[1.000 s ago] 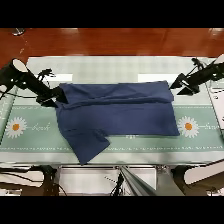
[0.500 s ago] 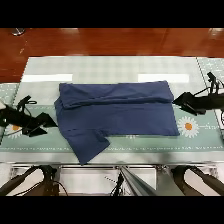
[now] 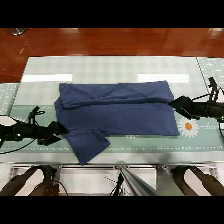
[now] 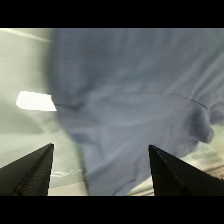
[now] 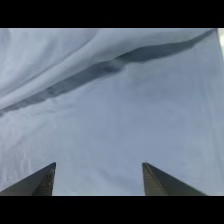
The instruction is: Fold the shirts.
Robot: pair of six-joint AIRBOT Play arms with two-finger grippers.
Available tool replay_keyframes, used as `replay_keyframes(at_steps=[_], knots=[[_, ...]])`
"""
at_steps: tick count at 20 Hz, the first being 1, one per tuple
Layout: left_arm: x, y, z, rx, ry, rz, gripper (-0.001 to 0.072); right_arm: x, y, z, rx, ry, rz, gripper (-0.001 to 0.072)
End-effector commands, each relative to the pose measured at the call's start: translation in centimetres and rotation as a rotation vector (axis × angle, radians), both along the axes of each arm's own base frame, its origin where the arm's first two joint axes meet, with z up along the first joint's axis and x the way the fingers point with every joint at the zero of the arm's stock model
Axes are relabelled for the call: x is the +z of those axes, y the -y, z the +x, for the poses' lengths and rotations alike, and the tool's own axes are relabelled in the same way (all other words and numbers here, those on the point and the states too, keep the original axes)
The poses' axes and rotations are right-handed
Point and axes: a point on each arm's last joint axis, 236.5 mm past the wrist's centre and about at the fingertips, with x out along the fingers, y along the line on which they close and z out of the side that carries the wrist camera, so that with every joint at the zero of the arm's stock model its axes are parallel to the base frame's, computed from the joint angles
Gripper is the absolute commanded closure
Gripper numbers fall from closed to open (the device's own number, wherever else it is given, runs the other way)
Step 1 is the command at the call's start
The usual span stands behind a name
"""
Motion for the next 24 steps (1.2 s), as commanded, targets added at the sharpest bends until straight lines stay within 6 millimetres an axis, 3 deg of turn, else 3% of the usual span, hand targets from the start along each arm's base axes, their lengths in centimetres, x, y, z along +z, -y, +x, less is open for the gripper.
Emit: replay_keyframes(at_steps=[1, 4, 5, 6, 7, 8, 9, 10, 11, 12, 17, 22, 24], knots=[[-0.9, 2.5, 0.0, 0.014, 0.026, -0.038, 0.0004, 0.1, -0.2, -0.1, -0.02, -0.008, 0.022, 0.0089], [-0.8, 4.8, 0.9, 0.006, 0.096, -0.074, 0.0006, -0.1, 0.8, 0.1, -0.057, -0.013, 0.007, 0.0089], [-0.8, 5.3, 0.8, -0.017, 0.107, -0.074, 0.001, -0.3, 2.5, 0.3, -0.114, -0.02, -0.008, 0.0089], [-0.9, 5.7, 0.5, -0.052, 0.116, -0.073, 0.009, -0.8, 4.5, -0.1, -0.174, -0.042, -0.03, 0.0089], [-0.9, 5.9, 0.3, -0.093, 0.134, -0.072, 0.0518, -1.8, 7.4, -1.3, -0.232, -0.093, -0.087, 0.009], [-0.9, 5.9, 0.3, -0.093, 0.136, -0.072, 0.0685, -3.4, 10.2, -3.9, -0.289, -0.206, -0.165, 0.009], [-0.9, 5.9, 0.5, -0.09, 0.141, -0.068, 0.0684, -4.9, 12.8, -7.8, -0.335, -0.359, -0.245, 0.0089], [-0.9, 5.8, 0.7, -0.086, 0.147, -0.063, 0.0684, -5.8, 13.6, -10.8, -0.339, -0.471, -0.28, 0.009], [-1.0, 5.7, 0.8, -0.084, 0.152, -0.059, 0.0684, -6.5, 13.2, -12.7, -0.317, -0.542, -0.276, 0.009], [-1.0, 5.7, 0.8, -0.084, 0.153, -0.058, 0.0684, -7.1, 12.1, -13.2, -0.292, -0.556, -0.244, 0.009], [-0.9, 5.8, 0.7, -0.087, 0.149, -0.062, 0.0684, -9.0, 5.7, -12.2, -0.114, -0.561, -0.06, 0.009], [-0.9, 5.8, 0.7, -0.087, 0.15, -0.061, 0.0684, -10.9, 3.6, -10.2, -0.067, -0.553, -0.005, 0.009], [-0.9, 5.8, 0.7, -0.087, 0.15, -0.061, 0.0684, -10.9, 2.7, -8.4, -0.088, -0.501, 0.052, 0.009]])
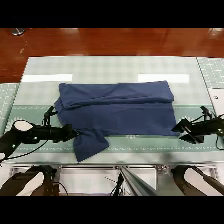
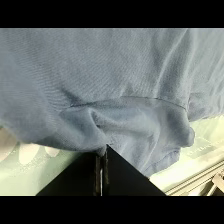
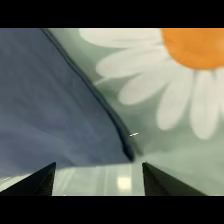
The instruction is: Fold the shirts.
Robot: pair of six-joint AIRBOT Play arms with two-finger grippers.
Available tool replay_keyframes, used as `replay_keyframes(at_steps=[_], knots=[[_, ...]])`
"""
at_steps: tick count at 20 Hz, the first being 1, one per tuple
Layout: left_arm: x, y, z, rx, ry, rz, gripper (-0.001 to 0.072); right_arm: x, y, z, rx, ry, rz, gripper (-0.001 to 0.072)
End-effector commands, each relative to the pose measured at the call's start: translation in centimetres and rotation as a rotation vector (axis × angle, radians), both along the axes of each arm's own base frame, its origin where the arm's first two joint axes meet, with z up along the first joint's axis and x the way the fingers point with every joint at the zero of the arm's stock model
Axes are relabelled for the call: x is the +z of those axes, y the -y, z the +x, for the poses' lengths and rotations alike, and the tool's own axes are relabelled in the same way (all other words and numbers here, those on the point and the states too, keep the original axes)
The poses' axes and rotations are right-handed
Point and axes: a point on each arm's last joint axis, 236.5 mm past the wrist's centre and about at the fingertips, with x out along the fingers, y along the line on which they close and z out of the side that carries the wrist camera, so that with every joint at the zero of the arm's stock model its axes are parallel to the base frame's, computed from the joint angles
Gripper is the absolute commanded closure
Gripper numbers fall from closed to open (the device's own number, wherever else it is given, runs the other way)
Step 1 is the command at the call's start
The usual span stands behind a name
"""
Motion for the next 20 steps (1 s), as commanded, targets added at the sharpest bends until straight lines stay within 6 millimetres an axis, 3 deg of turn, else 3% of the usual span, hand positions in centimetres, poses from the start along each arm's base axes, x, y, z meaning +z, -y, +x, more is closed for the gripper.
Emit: replay_keyframes(at_steps=[1, 4, 7, 8, 9, 11, 13, 17, 20], knots=[[0.0, 0.0, 0.0, 0.0, -0.001, 0.0, 0.0684, -0.3, -1.6, 3.0, -0.042, 0.08, 0.075, 0.009], [0.0, 0.0, 0.0, 0.003, -0.003, -0.001, 0.0684, 0.5, -1.2, 5.4, -0.073, 0.148, 0.077, 0.0116], [-0.1, -0.1, 0.2, 0.01, 0.003, 0.003, 0.0683, 0.6, -1.2, 6.0, -0.053, 0.181, 0.077, 0.0405], [0.1, 0.0, 0.4, 0.018, 0.005, -0.004, 0.0683, 0.6, -1.5, 5.7, -0.022, 0.178, 0.091, 0.0643], [0.3, 0.2, 0.6, 0.03, 0.008, -0.016, 0.0683, 0.7, -1.8, 5.4, 0.001, 0.179, 0.103, 0.0684], [1.2, 0.1, 1.6, 0.037, 0.032, -0.026, 0.0683, 1.4, -1.8, 5.5, 0.043, 0.189, 0.109, 0.0685], [3.4, -0.4, 3.8, 0.041, 0.082, -0.043, 0.0683, 2.9, -0.7, 7.1, 0.065, 0.229, 0.077, 0.0685], [9.5, -4.2, 11.5, 0.144, 0.299, 0.005, 0.0684, 7.5, 2.1, 12.6, 0.059, 0.366, 0.001, 0.0685], [11.0, -6.3, 16.2, 0.201, 0.342, 0.026, 0.0684, 10.1, 2.3, 16.7, 0.026, 0.446, 0.058, 0.0685]])
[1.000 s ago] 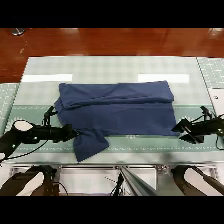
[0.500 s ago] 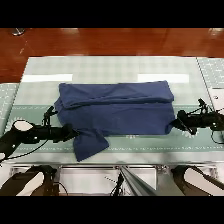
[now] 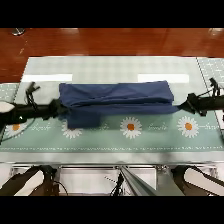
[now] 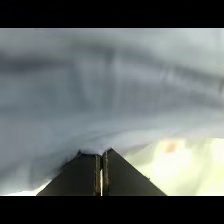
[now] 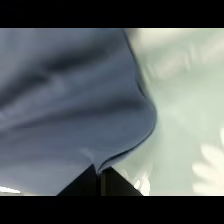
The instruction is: Fold the shirts.
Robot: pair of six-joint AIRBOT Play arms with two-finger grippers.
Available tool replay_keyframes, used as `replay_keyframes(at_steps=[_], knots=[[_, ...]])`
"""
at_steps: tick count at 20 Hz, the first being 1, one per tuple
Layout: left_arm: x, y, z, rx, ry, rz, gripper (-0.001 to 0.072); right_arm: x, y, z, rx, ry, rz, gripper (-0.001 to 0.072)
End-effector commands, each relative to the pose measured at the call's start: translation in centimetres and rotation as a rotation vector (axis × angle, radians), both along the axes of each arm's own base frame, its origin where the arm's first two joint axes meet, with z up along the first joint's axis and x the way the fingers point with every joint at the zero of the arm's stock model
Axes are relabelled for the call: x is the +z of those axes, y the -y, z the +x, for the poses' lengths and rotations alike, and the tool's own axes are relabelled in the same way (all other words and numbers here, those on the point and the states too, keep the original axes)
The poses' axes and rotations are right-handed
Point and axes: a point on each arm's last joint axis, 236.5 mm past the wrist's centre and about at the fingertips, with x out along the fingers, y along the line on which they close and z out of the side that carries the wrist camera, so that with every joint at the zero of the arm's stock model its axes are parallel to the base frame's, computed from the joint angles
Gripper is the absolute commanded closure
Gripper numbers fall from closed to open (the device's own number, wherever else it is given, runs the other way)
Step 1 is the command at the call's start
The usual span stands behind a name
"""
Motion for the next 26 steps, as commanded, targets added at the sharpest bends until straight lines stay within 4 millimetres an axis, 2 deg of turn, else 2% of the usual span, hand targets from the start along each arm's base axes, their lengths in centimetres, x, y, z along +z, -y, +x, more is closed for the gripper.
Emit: replay_keyframes(at_steps=[1, 3, 7, 11, 14, 15, 16, 17, 18, 20, 22, 23, 24, 25, 26], knots=[[1.9, -2.0, 5.2, 0.046, 0.054, 0.015, 0.0684, 3.4, 0.2, 5.3, -0.031, 0.119, 0.066, 0.0685], [1.0, -1.7, 7.8, 0.039, 0.02, 0.002, 0.0684, 2.8, -0.2, 7.8, -0.026, 0.143, 0.057, 0.0685], [-1.4, -0.6, 12.4, 0.019, -0.051, -0.034, 0.0684, -0.1, -1.9, 12.5, -0.029, 0.123, 0.087, 0.0684], [-4.0, 0.1, 14.4, -0.012, -0.112, -0.057, 0.0684, -2.2, -1.7, 15.2, -0.055, 0.088, 0.11, 0.0684], [-5.3, 0.0, 15.2, -0.014, -0.128, -0.059, 0.0677, -3.2, -1.4, 15.9, -0.065, 0.076, 0.115, 0.0683], [-5.6, -0.1, 15.2, -0.013, -0.133, -0.06, 0.0479, -3.4, -1.4, 16.0, -0.073, 0.071, 0.119, 0.0511], [-5.3, 0.1, 14.8, -0.037, -0.14, -0.067, -0.0001, -3.4, -1.0, 16.0, -0.078, 0.075, 0.12, 0.0162], [-4.4, -0.1, 14.5, -0.088, -0.127, -0.069, 0.0002, -3.0, -0.2, 16.0, -0.063, 0.093, 0.108, 0.0095], [-3.3, -1.1, 14.1, -0.144, -0.117, -0.059, 0.0002, -2.4, 1.3, 16.0, -0.062, 0.099, 0.095, 0.0094], [-1.8, -5.0, 12.4, -0.174, -0.186, -0.017, 0.0002, -1.4, 4.2, 15.4, -0.081, 0.097, 0.09, 0.0094], [-2.0, -11.1, 10.0, 0.022, -0.363, 0.059, 0.0003, -1.5, 6.5, 13.6, -0.097, 0.057, 0.104, 0.0094], [-2.1, -14.0, 8.8, 0.084, -0.382, 0.13, 0.0003, -2.3, 7.5, 12.2, -0.082, 0.014, 0.079, 0.0094], [-1.9, -15.6, 8.1, 0.129, -0.365, 0.17, 0.0003, -3.2, 7.8, 11.1, -0.057, -0.031, 0.058, 0.0094], [-1.6, -16.3, 8.0, 0.186, -0.318, 0.182, 0.0004, -3.9, 7.7, 10.4, -0.032, -0.057, 0.056, 0.0094], [-1.1, -16.0, 8.1, 0.221, -0.256, 0.181, 0.0004, -4.5, 6.9, 10.1, -0.007, -0.075, 0.081, 0.0094]])
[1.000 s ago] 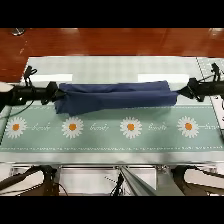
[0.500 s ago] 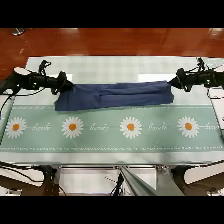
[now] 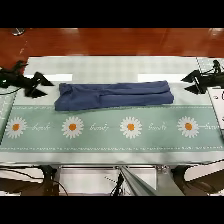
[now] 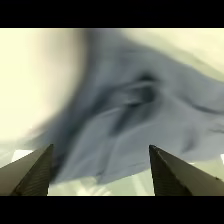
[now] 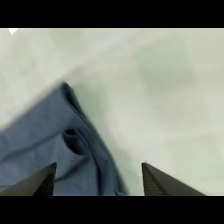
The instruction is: Fold the shirts.
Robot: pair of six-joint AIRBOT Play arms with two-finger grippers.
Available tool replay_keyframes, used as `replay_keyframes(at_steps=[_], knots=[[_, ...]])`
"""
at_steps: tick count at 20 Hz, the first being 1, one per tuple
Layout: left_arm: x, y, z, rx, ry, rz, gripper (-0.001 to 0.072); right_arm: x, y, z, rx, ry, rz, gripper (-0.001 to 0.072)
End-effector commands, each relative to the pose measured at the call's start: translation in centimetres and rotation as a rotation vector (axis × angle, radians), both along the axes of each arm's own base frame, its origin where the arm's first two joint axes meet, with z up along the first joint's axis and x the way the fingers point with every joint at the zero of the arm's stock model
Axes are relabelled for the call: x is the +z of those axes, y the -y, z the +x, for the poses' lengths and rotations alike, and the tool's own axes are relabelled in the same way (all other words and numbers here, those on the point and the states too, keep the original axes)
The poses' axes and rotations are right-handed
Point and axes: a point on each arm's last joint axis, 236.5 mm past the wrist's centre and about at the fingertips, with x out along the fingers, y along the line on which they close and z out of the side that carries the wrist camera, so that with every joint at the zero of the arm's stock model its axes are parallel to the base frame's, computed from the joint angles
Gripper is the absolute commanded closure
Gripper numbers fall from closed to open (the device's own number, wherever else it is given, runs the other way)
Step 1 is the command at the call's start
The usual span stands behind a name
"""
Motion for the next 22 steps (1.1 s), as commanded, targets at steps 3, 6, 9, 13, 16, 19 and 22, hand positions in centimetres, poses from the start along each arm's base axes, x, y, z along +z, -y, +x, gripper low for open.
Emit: replay_keyframes(at_steps=[3, 6, 9, 13, 16, 19, 22], knots=[[3.1, -0.3, -0.9, 0.179, 0.263, 0.083, 0.0004, -3.0, -2.4, -1.8, 0.117, -0.08, 0.07, 0.0095], [6.7, 2.3, -0.4, 0.266, 0.459, 0.058, 0.0004, -4.5, -5.5, -1.5, 0.181, -0.102, 0.101, 0.0095], [7.8, 6.9, -1.4, 0.112, 0.499, 0.04, 0.0005, -4.1, -9.3, -0.6, 0.265, -0.054, 0.116, 0.0095], [6.8, 12.4, -2.4, -0.026, 0.468, -0.003, 0.0006, -3.9, -12.8, -1.1, 0.351, -0.066, 0.113, 0.0675], [6.8, 15.6, -3.2, -0.134, 0.49, -0.017, 0.0603, -1.2, -11.6, -1.0, 0.336, -0.033, 0.062, 0.0685], [7.5, 18.6, -3.8, -0.212, 0.52, -0.048, 0.0684, 3.5, -8.5, -2.2, 0.344, 0.016, -0.079, 0.0685], [7.4, 23.4, -4.7, -0.325, 0.526, -0.072, 0.0686, 8.3, -7.9, -6.0, 0.362, 0.056, -0.173, 0.0685]])
